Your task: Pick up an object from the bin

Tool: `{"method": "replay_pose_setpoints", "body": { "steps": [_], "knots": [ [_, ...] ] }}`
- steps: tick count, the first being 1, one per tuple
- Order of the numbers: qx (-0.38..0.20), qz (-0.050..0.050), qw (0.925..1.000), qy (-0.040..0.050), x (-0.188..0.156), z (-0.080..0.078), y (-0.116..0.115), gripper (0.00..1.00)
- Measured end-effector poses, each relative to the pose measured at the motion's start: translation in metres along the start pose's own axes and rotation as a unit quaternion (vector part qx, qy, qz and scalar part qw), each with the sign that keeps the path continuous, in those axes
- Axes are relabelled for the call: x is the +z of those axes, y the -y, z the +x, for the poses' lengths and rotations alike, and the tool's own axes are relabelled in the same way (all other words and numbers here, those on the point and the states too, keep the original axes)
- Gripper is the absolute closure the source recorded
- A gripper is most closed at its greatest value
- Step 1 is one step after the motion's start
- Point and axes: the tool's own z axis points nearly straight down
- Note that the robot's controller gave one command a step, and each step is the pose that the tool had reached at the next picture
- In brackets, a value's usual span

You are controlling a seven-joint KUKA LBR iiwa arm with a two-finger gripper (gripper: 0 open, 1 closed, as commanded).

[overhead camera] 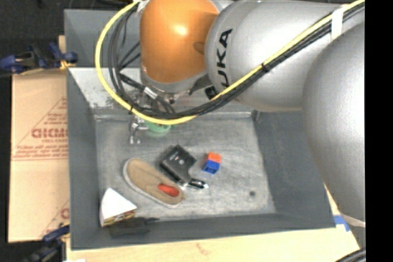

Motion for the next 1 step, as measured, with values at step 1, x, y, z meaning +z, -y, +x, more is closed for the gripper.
{"method": "replay_pose_setpoints", "body": {
  "steps": [1],
  "knots": [
    [-0.063, 0.000, 0.9980, -0.0012, 0.0722, 0.0014, 0.0296, 0.00]
  ]
}}
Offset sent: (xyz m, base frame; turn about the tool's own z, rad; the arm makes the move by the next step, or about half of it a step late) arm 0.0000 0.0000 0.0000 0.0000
